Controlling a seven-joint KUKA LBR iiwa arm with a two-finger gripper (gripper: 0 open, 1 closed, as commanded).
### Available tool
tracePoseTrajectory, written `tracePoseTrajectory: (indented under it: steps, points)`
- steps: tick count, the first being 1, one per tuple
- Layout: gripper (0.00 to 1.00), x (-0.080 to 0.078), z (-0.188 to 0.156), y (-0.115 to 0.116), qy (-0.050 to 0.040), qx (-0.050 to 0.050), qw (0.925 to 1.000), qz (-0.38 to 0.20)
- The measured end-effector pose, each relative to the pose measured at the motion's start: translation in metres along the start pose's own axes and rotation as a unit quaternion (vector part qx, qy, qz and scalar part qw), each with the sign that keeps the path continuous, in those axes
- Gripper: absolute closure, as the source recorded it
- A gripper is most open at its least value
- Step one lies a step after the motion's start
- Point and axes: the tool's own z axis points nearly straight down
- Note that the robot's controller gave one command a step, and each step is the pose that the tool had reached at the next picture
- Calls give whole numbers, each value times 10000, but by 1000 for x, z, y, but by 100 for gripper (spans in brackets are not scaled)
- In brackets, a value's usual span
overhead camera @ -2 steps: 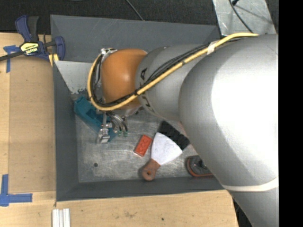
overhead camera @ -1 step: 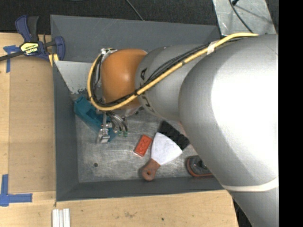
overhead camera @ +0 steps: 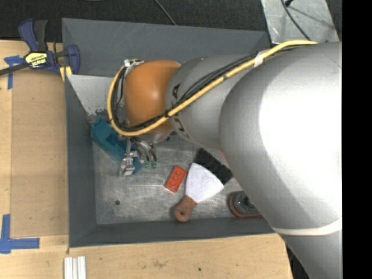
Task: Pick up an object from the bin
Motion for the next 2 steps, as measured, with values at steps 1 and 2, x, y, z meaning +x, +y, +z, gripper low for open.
tracePoseTrajectory:
  steps: [1,2]
  points:
    - [100,0,0,0,0,0,10000,0]
    - [100,0,0,0,0,-1,10000,0]
